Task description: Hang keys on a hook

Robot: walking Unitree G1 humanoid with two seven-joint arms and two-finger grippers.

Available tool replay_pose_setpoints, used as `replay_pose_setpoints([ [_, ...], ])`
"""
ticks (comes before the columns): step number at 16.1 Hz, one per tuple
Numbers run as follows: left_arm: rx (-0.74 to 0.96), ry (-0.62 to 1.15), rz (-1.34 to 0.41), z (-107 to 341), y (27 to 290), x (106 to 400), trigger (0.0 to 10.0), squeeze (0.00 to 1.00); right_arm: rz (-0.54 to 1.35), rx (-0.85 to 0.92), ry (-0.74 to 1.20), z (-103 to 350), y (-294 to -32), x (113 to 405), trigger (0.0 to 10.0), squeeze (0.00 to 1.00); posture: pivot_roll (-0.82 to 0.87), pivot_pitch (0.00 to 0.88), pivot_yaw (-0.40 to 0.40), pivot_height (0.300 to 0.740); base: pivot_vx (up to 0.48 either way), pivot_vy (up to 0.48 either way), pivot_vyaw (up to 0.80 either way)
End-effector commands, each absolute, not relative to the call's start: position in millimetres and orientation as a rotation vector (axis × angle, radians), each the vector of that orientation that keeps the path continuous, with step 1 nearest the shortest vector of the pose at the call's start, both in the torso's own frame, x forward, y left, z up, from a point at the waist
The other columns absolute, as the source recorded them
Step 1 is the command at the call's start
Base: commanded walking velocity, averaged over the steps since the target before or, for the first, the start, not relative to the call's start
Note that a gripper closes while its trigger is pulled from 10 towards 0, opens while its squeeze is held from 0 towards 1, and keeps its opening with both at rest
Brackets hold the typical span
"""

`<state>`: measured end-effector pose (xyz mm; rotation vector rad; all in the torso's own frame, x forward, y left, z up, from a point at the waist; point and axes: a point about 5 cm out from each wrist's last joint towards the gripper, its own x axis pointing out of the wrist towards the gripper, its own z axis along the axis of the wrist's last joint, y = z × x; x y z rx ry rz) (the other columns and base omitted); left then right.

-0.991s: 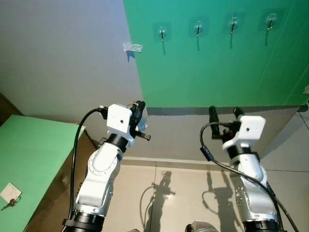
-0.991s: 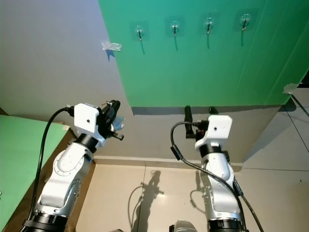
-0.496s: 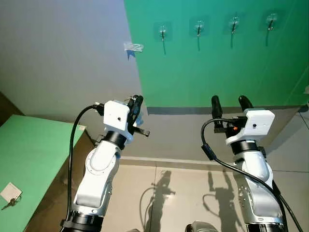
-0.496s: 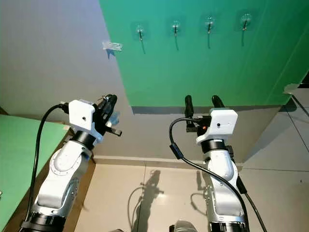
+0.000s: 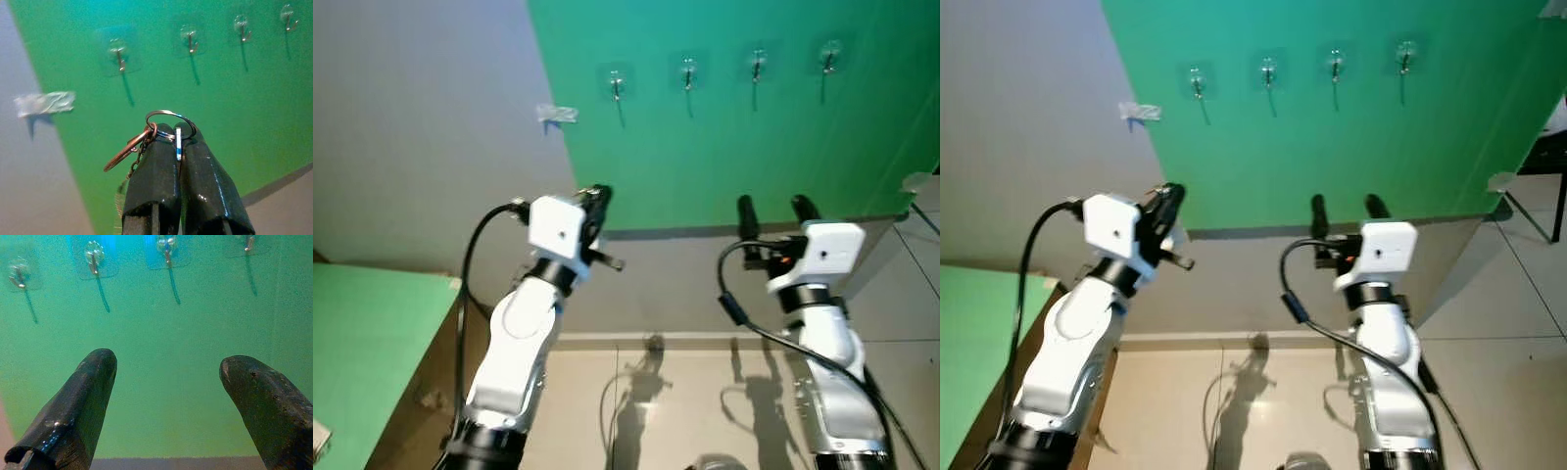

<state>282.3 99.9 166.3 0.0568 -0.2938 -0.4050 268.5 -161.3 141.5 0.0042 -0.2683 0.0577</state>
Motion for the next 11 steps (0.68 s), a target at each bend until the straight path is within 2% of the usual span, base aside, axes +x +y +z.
replay_pose_setpoints([
  [1,0.067,-0.298,-0.393,169,105,283,0.0,0.0,0.082,0.015,-0.273,143,-152,270,10.0,0.0,-0.23,0.037,0.114,0.74,0.48,0.0,0.0],
  [6,0.098,-0.294,-0.414,167,101,281,0.0,0.0,0.091,0.019,-0.262,139,-151,268,10.0,0.0,-0.22,0.04,0.112,0.74,0.48,0.0,0.0],
  [11,0.126,-0.273,-0.508,179,91,287,0.0,0.0,0.104,0.018,-0.244,135,-150,268,10.0,0.0,-0.23,0.041,0.112,0.74,0.0,0.0,0.0],
])
